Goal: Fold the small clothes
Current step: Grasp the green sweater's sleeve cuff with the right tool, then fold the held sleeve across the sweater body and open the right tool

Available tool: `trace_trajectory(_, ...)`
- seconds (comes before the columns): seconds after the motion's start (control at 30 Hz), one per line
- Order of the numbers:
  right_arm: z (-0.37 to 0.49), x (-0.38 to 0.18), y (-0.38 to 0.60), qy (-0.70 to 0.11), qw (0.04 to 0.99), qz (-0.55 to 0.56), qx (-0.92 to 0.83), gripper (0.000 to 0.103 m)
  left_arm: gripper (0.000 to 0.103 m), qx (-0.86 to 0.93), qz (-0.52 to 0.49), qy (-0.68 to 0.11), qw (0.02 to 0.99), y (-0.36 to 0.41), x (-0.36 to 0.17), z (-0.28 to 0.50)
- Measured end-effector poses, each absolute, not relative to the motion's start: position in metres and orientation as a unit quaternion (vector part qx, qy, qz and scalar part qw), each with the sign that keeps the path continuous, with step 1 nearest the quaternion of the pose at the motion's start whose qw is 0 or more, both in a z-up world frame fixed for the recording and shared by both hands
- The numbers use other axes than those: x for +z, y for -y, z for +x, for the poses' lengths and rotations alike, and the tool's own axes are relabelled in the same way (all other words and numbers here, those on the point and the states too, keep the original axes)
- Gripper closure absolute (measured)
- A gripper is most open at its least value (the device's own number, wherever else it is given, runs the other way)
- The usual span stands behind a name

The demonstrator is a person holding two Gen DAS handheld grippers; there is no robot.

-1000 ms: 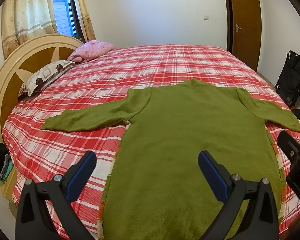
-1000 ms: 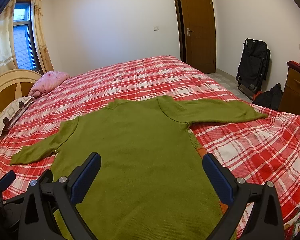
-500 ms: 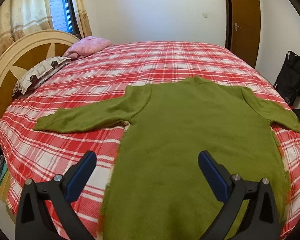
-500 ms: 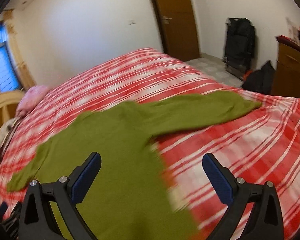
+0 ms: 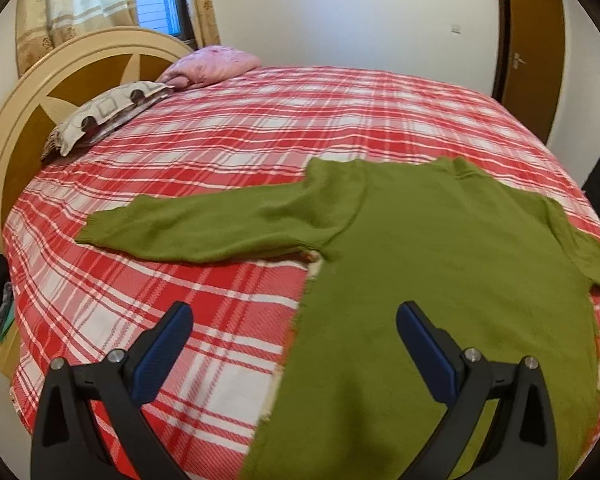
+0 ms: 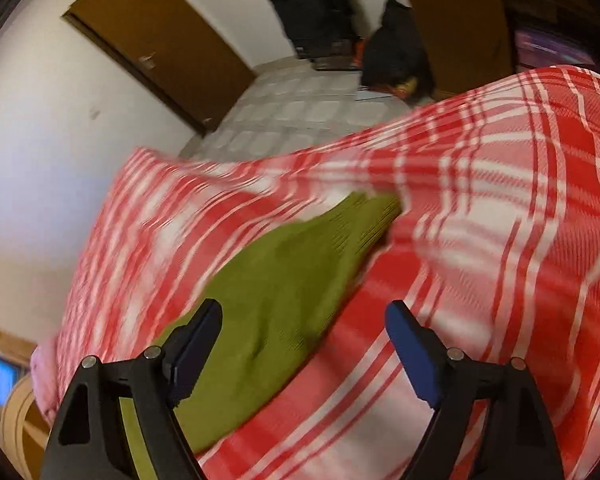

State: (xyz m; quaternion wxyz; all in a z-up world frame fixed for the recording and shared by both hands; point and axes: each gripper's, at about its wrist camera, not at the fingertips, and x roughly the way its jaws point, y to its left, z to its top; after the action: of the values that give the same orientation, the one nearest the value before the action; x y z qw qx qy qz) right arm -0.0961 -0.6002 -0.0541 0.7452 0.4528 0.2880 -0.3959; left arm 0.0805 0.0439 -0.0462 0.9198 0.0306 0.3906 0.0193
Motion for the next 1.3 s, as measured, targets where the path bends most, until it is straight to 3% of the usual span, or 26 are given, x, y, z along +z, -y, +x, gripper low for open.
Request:
trace_trajectory(0.17, -0.088, -0.066, 0.620, -0.296, 0.729, 0.471, -0.399, 0.021, 0.000, 0.040, 0.032, -0.402, 0.914, -0.046, -0.051, 0.097)
trace_trajectory(0.3, -0.069, -0.078, 0.635, -0.314, 0.730, 0.481, -0.371, 0.043, 0.000, 0.043, 0.028, -0.410, 0.911, -0.045, -0.055, 0.106)
trace_trajectory(0.47, -0.063, -0.095, 0.639, -0.320, 0.715, 0.488, -0.384, 0.044, 0.000, 0.047, 0.035, -0.415, 0.908, -0.041, -0.058, 0.108)
trace_trajectory(0.5, -0.063, -0.094, 0.639, -0.317, 0.722, 0.484, -0.380, 0.056, 0.000, 0.046, 0.035, -0.415, 0.908, -0.041, -0.058, 0.108)
trace_trajectory(0.53, -0.061, -0.094, 0.640, -0.312, 0.728, 0.485, -0.370, 0.076, 0.000, 0.045, 0.036, -0.416, 0.908, -0.041, -0.059, 0.109)
trace_trajectory(0.63, -0.058, -0.082, 0.639, -0.315, 0.745, 0.461, -0.366, 0.097, 0.000, 0.044, 0.036, -0.418, 0.907, -0.041, -0.061, 0.111)
trace_trajectory(0.87, -0.044, 0.001, 0.590, -0.300, 0.827, 0.303, -0.366, 0.098, 0.000, 0.041, 0.029, -0.413, 0.909, -0.044, -0.059, 0.110)
trace_trajectory(1.07, 0.015, 0.074, 0.455, -0.290, 0.908, 0.134, -0.272, 0.098, 0.000, 0.040, 0.006, -0.405, 0.914, -0.059, -0.053, 0.105)
trace_trajectory(1.2, 0.064, 0.085, 0.339, -0.291, 0.941, 0.060, -0.164, 0.098, 0.000, 0.043, -0.006, -0.396, 0.917, -0.073, -0.049, 0.099)
trace_trajectory(1.3, 0.105, 0.063, 0.250, -0.306, 0.948, 0.027, -0.084, 0.098, 0.000, 0.048, -0.016, -0.389, 0.920, -0.088, -0.045, 0.096)
